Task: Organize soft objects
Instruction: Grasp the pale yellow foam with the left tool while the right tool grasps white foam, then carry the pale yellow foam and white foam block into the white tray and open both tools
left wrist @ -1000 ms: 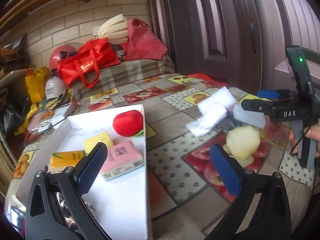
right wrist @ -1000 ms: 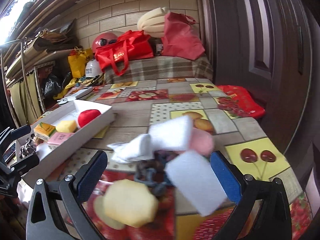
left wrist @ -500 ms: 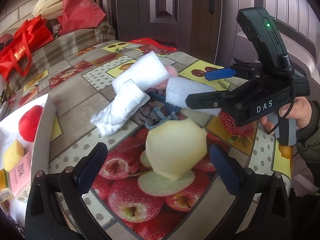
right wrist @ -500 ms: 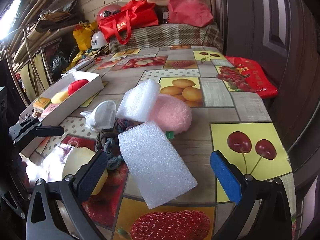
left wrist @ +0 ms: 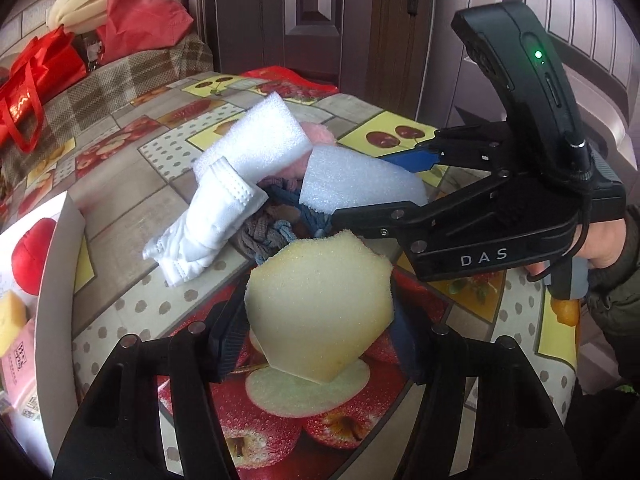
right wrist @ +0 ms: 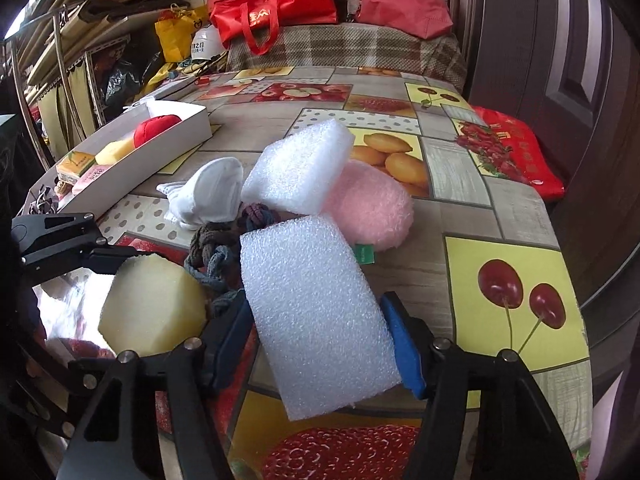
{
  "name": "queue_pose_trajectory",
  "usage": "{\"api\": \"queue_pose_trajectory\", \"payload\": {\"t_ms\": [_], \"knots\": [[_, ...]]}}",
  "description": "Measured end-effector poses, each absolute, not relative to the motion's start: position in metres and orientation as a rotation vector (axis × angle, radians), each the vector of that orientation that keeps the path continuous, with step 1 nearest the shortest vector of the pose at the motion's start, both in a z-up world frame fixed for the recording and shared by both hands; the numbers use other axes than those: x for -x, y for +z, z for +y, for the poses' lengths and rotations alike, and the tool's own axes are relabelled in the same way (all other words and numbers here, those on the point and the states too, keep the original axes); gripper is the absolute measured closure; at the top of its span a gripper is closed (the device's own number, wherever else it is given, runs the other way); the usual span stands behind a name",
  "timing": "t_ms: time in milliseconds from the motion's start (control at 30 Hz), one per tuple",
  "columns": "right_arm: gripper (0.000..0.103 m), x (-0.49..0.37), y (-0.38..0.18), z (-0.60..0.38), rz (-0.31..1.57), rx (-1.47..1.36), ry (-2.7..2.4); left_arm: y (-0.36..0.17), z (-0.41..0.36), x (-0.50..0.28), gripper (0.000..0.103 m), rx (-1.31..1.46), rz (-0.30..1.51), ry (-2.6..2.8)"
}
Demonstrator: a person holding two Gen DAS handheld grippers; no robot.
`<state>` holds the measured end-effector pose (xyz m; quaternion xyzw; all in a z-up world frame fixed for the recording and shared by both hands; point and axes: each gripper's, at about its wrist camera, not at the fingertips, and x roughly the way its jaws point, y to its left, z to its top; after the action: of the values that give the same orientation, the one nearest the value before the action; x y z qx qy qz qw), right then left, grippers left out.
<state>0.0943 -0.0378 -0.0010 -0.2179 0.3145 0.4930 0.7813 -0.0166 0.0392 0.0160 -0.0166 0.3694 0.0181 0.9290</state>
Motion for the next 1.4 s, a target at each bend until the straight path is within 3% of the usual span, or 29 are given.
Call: {"api": "queue_pose_trajectory", "payload": {"t_ms": [300, 567, 1400], "knots": [[0.038, -0.085, 0.031, -0.079, 0.469, 0.288, 0.961, 0.042, 0.069, 0.065, 0.041, 0.116, 0.537, 0.171], [0.038, -0.055, 0.046, -0.091, 0.332, 0.156, 0.929, 0.049, 0.072, 0.083, 0.041, 0.056, 0.458, 0.261], [0.038, 0.024, 0.038, -0.009, 0.359, 0.206, 1.116, 0.048, 0.138, 0.161, 0.040, 0.054, 0.413, 0.443]]}}
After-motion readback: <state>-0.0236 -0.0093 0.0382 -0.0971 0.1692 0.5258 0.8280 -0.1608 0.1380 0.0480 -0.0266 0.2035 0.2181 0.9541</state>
